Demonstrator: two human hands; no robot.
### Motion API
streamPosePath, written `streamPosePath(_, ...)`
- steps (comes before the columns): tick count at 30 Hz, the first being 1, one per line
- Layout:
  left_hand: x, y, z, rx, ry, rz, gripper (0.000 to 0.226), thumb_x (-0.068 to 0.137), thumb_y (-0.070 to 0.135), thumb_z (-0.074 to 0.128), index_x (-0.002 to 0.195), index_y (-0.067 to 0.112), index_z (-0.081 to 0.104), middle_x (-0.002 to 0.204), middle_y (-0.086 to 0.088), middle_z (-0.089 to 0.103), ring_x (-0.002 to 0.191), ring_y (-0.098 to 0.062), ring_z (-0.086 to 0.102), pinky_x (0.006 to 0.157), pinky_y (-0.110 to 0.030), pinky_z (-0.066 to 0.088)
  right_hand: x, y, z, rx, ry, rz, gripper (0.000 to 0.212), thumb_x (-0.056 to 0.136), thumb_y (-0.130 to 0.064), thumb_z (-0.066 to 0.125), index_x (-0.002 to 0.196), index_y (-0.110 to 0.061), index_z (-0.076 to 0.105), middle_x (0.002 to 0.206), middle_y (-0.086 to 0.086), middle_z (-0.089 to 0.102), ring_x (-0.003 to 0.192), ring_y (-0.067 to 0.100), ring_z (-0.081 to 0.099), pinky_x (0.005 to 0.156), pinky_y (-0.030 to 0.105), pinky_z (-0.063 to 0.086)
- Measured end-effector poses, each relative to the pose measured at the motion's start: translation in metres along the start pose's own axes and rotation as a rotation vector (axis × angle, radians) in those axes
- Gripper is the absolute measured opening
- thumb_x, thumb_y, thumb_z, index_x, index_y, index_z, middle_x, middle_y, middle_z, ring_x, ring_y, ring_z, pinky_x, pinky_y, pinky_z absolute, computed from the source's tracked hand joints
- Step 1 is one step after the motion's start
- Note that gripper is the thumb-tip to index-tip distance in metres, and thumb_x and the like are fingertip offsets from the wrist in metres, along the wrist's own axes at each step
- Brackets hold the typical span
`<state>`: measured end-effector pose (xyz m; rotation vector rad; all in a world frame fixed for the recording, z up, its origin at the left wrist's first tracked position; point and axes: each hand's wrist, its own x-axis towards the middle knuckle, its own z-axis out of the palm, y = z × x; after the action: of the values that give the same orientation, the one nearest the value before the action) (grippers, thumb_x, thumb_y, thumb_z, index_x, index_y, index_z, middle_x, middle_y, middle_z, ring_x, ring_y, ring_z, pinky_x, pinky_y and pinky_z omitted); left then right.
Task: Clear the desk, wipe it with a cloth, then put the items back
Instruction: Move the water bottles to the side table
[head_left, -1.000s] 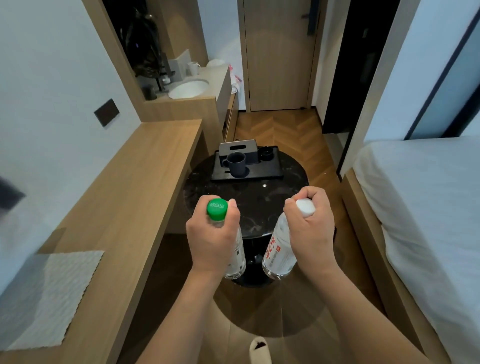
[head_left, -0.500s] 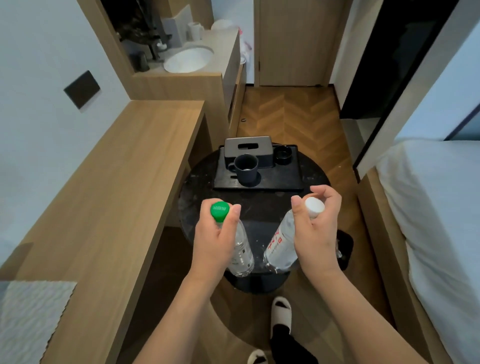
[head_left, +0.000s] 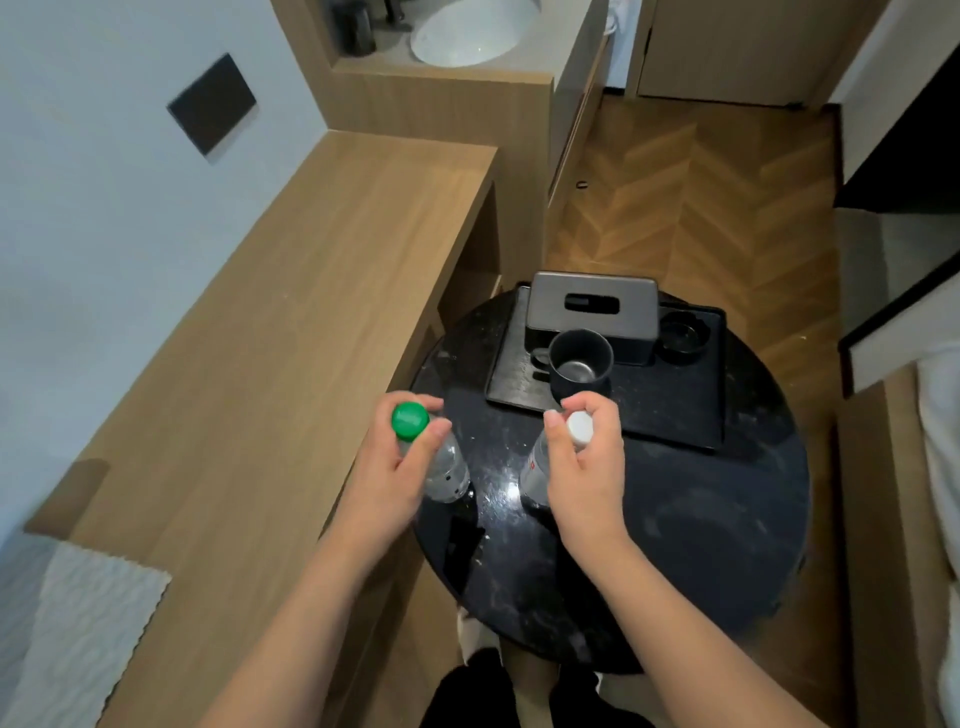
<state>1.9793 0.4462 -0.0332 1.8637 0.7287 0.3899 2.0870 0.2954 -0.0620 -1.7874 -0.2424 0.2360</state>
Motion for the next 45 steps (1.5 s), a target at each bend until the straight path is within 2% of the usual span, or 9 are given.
streamPosePath(4,0.069,-0.001,-0.006,-0.031,0.029,0.020,0.012,0.091,0.052,0.060,0.101,0.051,0.054,0.112,0.017,0.064,0.104,-0.003,0.061,0.094,-0.037,0.052,0.019,0.007,0.025,-0.038,-0.048,0.035,0.011,0.089,-0.053,0.049,0.100,-0.053,0.046,0.097,-0.014,0.054,0.088,0.025,0.050,0.083,0.052,0.049)
streamPosePath(8,0.131,-0.006,0.010,-0.006,-0.015,0.072,0.014,0.098,0.029,0.063,0.104,0.037,0.053,0.104,0.016,0.061,0.096,0.002,0.058,0.090,-0.029,0.048,0.025,0.004,0.045,-0.084,-0.050,-0.023,0.012,0.091,-0.051,0.047,0.102,-0.046,0.047,0.105,-0.023,0.050,0.102,0.016,0.052,0.079,0.035,0.047)
streamPosePath(16,0.223,-0.024,0.041,-0.006,-0.066,0.113,0.021,0.099,0.032,0.061,0.113,0.020,0.052,0.106,0.010,0.063,0.096,-0.006,0.061,0.088,-0.028,0.048,0.047,0.009,0.063,-0.081,-0.098,0.029,0.008,0.096,-0.033,0.053,0.101,-0.039,0.051,0.106,-0.018,0.053,0.095,0.013,0.054,0.075,0.016,0.038)
streamPosePath(22,0.243,-0.032,0.052,-0.034,-0.043,0.092,0.025,0.099,0.038,0.060,0.117,0.024,0.049,0.104,0.011,0.058,0.094,-0.005,0.059,0.088,-0.026,0.048,0.055,0.005,0.067,-0.156,-0.222,-0.049,0.017,0.097,-0.028,0.059,0.112,-0.027,0.053,0.104,-0.020,0.053,0.103,0.011,0.052,0.083,0.017,0.042)
streamPosePath(26,0.248,-0.042,0.051,-0.055,-0.095,0.002,0.032,0.098,0.045,0.061,0.120,0.027,0.049,0.103,0.013,0.059,0.099,-0.005,0.060,0.097,-0.033,0.049,0.067,-0.003,0.056,-0.393,-0.441,-0.151,0.017,0.096,-0.035,0.058,0.107,-0.021,0.056,0.107,-0.010,0.057,0.103,0.004,0.046,0.093,0.023,0.037)
streamPosePath(29,0.246,-0.042,0.052,-0.016,-0.212,0.071,0.036,0.098,0.044,0.060,0.123,0.020,0.049,0.100,0.011,0.057,0.093,-0.002,0.057,0.090,-0.023,0.046,0.079,-0.012,0.045,-0.601,-0.530,-0.221,0.028,0.096,-0.043,0.055,0.109,-0.018,0.056,0.111,-0.005,0.054,0.108,0.013,0.044,0.096,0.028,0.035)
streamPosePath(32,0.248,-0.040,0.054,-0.022,-0.247,0.070,0.033,0.098,0.043,0.060,0.121,0.023,0.047,0.099,0.012,0.054,0.090,0.000,0.054,0.087,-0.022,0.044,0.084,-0.021,0.034,-0.776,-0.538,-0.192,0.034,0.096,-0.047,0.052,0.116,-0.019,0.052,0.113,-0.002,0.048,0.105,0.019,0.044,0.092,0.035,0.041)
streamPosePath(37,0.256,-0.039,0.047,-0.040,-0.211,-0.044,0.034,0.096,0.048,0.061,0.121,0.030,0.046,0.104,0.015,0.060,0.100,-0.001,0.060,0.098,-0.032,0.048,0.096,-0.036,0.026,-0.909,-0.591,-0.040,0.033,0.098,-0.051,0.047,0.108,-0.020,0.040,0.089,-0.001,0.056,0.078,0.027,0.059,0.065,0.038,0.045)
streamPosePath(45,0.250,-0.044,0.044,-0.031,-0.265,-0.042,0.040,0.091,0.060,0.062,0.119,0.034,0.048,0.106,0.013,0.063,0.106,-0.005,0.063,0.104,-0.044,0.050,0.086,-0.039,0.035,-0.876,-0.641,-0.031,0.036,0.097,-0.054,0.049,0.105,-0.021,0.036,0.082,0.001,0.061,0.077,0.031,0.062,0.065,0.041,0.047)
